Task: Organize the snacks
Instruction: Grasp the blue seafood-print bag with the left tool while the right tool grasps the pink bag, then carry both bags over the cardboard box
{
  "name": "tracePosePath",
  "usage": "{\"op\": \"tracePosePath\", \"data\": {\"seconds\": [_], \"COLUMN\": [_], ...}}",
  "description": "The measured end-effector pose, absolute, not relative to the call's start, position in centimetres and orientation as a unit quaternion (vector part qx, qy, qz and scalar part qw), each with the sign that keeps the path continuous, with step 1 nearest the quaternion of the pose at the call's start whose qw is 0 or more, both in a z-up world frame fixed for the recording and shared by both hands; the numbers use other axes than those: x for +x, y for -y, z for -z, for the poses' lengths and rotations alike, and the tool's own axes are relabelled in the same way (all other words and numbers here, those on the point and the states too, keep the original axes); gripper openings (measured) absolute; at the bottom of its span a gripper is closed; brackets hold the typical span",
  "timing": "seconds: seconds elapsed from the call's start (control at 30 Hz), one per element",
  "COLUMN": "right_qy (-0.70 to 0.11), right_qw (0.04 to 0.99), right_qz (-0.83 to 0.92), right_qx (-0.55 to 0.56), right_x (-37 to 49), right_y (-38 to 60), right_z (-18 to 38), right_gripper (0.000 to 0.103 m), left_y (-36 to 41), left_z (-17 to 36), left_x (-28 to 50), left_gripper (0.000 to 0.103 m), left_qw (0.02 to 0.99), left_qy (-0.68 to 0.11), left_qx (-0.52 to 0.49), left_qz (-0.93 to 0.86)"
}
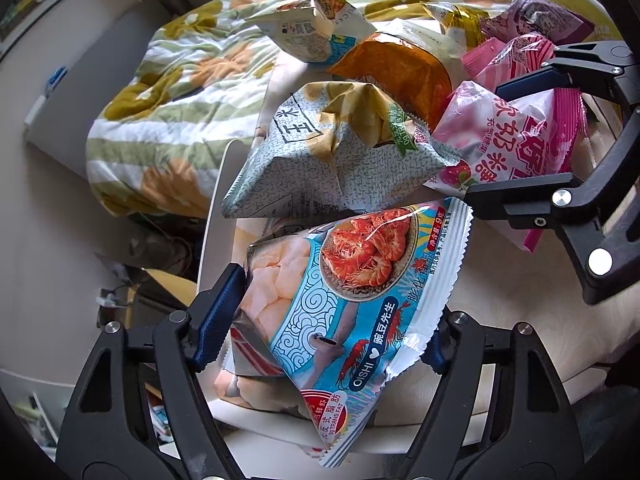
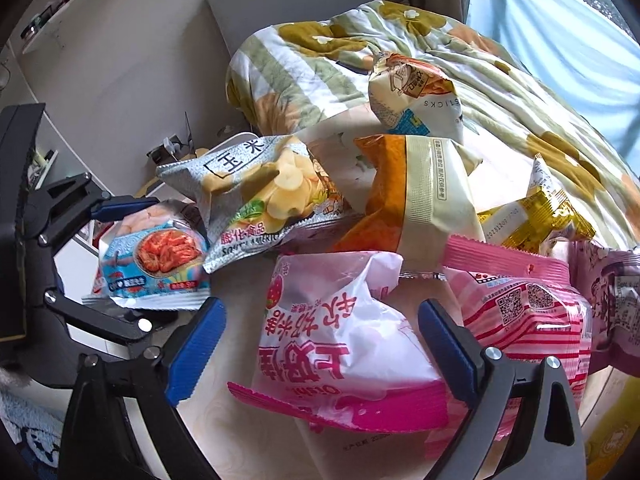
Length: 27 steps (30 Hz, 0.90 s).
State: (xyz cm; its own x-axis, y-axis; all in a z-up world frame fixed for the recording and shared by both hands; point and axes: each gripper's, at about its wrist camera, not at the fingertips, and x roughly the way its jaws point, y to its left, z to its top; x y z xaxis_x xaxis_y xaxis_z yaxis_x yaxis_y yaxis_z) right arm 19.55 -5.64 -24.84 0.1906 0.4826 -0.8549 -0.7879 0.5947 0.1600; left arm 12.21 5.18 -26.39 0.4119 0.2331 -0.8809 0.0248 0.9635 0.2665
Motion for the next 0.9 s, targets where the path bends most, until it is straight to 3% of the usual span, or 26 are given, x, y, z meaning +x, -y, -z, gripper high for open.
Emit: {"op": "tracePosePath", "data": {"seconds": [0.23,0.3,0.6,0.9], "right_qy": [-0.468,-0.471,-0.472,-0.474], "right_qw": [0.744,0.741,0.755,0.785], "right_qz": [-0.432,-0.434,-0.41,-0.36], "right_qx": [-0.2,-0.201,-0.198,-0.17], "right_x": [19.3,19.2,18.4,16.8], "right_y": [4.9,4.7,4.8,6.0], "right_z": [25.3,25.5,25.5,23.1], "right_gripper": [0.084,0.073,0.042,0.037], "left_y": [-5.4,-5.4,-5.2,-5.3], "left_z": [25.4,25.3,24.1,20.5], "left_x": [11.8,11.6,10.4,8.3], "left_gripper": [0.073,0.073,0.073,0.073], "left_qw": [0.835,0.835,0.841,0.856], "left_qy": [-0.537,-0.537,-0.528,-0.507], "left_qx": [0.104,0.104,0.106,0.097], "left_qz": [-0.057,-0.056,-0.041,-0.024]}}
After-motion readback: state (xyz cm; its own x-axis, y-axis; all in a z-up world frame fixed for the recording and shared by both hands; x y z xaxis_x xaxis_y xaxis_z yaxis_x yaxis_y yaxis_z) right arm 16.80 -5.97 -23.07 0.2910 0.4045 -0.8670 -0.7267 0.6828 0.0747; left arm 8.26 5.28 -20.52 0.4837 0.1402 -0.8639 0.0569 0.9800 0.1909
